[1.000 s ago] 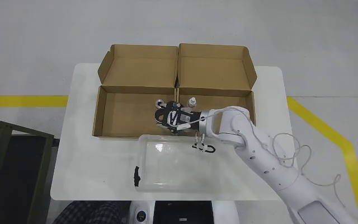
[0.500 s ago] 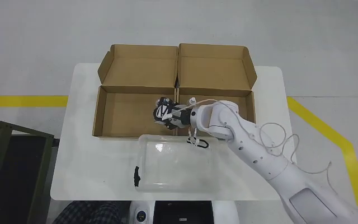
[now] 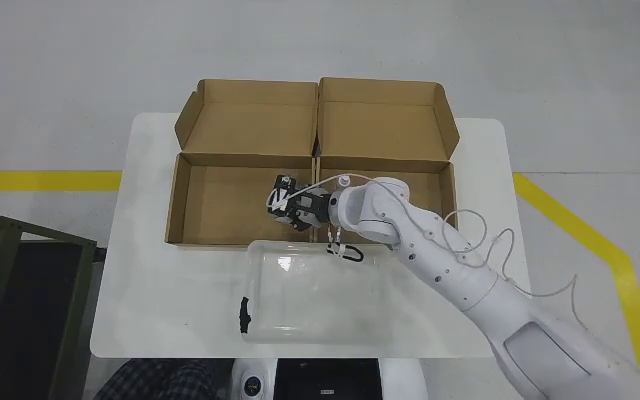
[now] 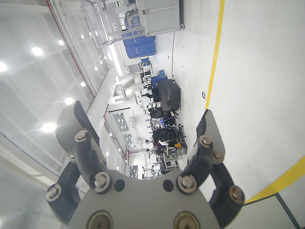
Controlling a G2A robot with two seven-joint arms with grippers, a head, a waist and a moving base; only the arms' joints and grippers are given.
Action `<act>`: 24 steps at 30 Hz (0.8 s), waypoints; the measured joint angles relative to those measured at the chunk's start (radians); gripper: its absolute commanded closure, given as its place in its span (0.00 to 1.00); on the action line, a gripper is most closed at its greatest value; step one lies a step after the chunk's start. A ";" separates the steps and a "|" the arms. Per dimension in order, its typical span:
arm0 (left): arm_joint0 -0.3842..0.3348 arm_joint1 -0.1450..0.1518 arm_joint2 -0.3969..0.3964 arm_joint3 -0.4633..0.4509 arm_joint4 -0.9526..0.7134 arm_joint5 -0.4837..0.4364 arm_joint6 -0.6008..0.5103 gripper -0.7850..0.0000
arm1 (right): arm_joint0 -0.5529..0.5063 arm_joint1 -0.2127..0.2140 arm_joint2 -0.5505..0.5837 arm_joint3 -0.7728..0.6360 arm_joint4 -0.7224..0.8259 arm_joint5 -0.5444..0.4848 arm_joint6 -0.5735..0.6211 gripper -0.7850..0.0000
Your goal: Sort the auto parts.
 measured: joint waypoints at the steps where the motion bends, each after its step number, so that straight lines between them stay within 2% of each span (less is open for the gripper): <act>1: 0.000 0.000 0.000 0.000 0.000 0.000 0.000 0.00 | 0.002 -0.003 -0.003 0.008 -0.001 0.001 0.000 0.94; 4: 0.000 0.000 0.000 0.000 0.000 0.000 0.000 0.00 | 0.008 -0.012 -0.011 0.031 -0.003 0.001 -0.006 0.83; 9: 0.000 0.000 0.000 0.000 0.000 0.000 0.000 0.00 | 0.016 -0.026 -0.019 0.069 -0.004 -0.012 -0.020 0.73; 14: 0.000 0.000 0.000 0.000 0.000 0.000 0.000 0.00 | 0.020 -0.035 -0.020 0.095 -0.013 -0.023 -0.032 0.57; 24: 0.000 0.000 0.000 0.000 0.000 0.000 0.000 0.00 | 0.008 -0.037 0.006 0.095 -0.025 -0.034 -0.031 0.51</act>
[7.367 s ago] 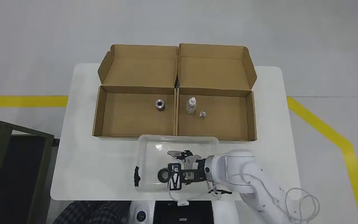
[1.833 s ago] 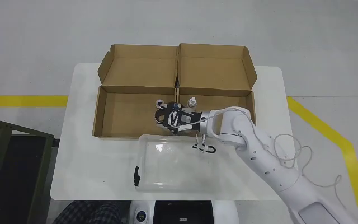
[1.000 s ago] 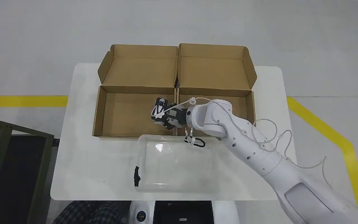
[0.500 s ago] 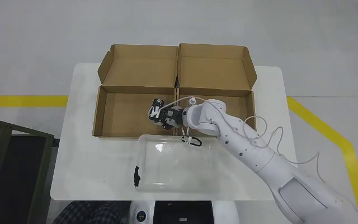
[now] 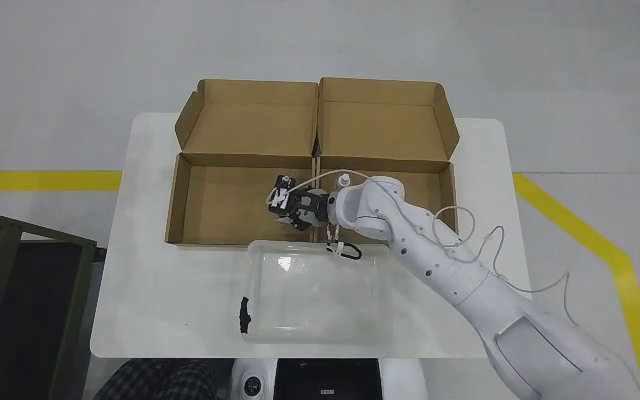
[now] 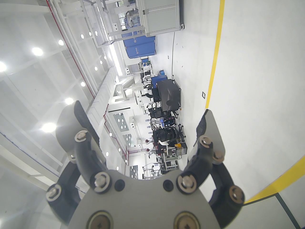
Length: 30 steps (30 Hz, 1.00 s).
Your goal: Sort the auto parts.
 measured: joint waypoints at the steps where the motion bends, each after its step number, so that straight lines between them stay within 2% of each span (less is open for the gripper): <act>1: 0.000 0.000 0.000 0.000 0.000 0.000 0.000 0.00 | -0.002 0.001 0.004 -0.004 -0.002 -0.001 0.001 0.51; 10: 0.000 0.000 0.000 0.000 0.000 0.000 0.000 0.00 | -0.029 0.011 0.046 -0.080 -0.017 -0.018 0.010 0.36; 19: 0.000 0.000 0.000 0.000 0.000 0.000 0.000 0.00 | -0.100 0.042 0.137 -0.240 -0.024 -0.046 -0.006 0.33; 25: 0.000 0.000 0.000 0.000 0.000 0.000 0.000 0.00 | -0.215 0.085 0.259 -0.379 -0.064 -0.063 -0.048 0.25; 30: 0.000 0.000 0.000 0.000 0.000 0.000 0.000 0.00 | -0.356 0.126 0.394 -0.502 -0.131 -0.068 -0.107 0.19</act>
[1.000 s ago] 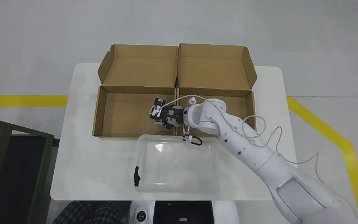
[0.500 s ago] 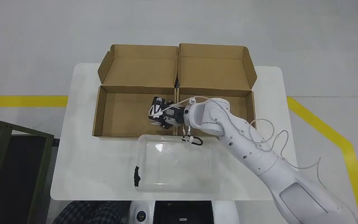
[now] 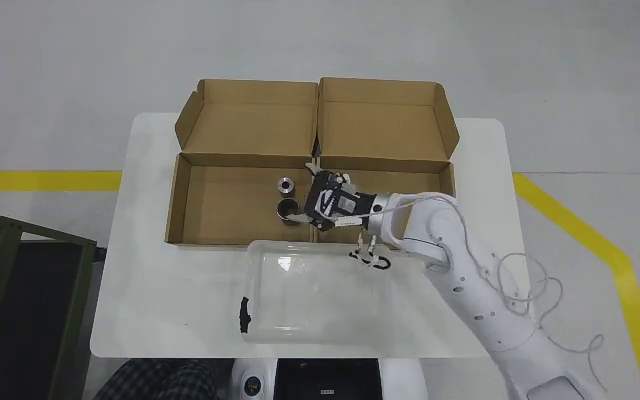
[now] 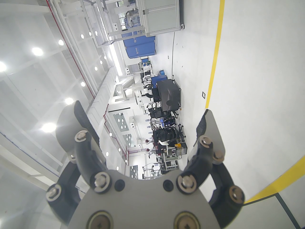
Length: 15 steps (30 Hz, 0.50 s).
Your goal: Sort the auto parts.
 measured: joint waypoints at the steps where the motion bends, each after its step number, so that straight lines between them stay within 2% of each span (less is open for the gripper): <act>1: 0.000 0.000 0.000 0.000 0.000 0.000 0.000 0.00 | -0.026 0.007 0.024 -0.020 -0.012 -0.001 -0.013 0.18; 3: 0.000 0.000 0.000 0.000 0.000 0.000 0.000 0.00 | -0.087 0.020 0.080 -0.063 -0.040 -0.001 -0.046 0.08; 6: 0.000 0.000 0.000 0.000 0.000 0.000 0.000 0.00 | -0.168 0.037 0.150 -0.111 -0.075 0.003 -0.090 0.00; 15: 0.000 0.000 0.000 0.000 0.000 0.000 0.000 0.00 | -0.373 0.067 0.308 -0.184 -0.127 0.041 -0.222 0.00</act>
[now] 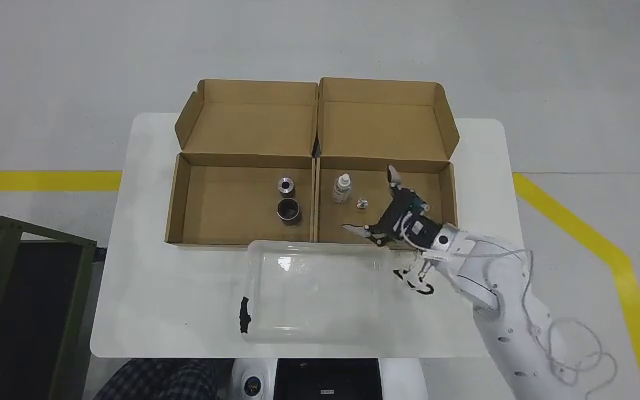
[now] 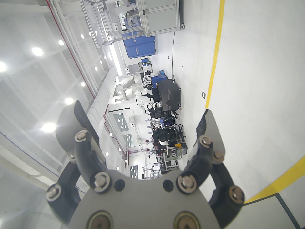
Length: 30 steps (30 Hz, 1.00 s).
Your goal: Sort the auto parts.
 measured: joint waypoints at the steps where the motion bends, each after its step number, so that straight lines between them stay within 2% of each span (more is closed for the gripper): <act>1: 0.000 0.000 0.000 0.000 0.000 0.000 0.000 0.00 | -0.020 0.002 0.015 -0.005 -0.002 0.007 -0.015 0.00; 17: 0.000 0.000 0.000 0.000 0.000 0.000 0.000 0.00 | -0.385 0.027 0.290 -0.116 -0.021 0.145 -0.290 0.00; 27: 0.000 0.000 0.000 0.000 0.000 0.000 0.000 0.00 | -0.526 0.030 0.408 -0.144 -0.004 0.183 -0.384 0.00; 30: 0.000 0.000 0.000 0.000 0.000 0.000 0.000 0.00 | -0.545 0.031 0.427 -0.149 -0.002 0.164 -0.373 0.00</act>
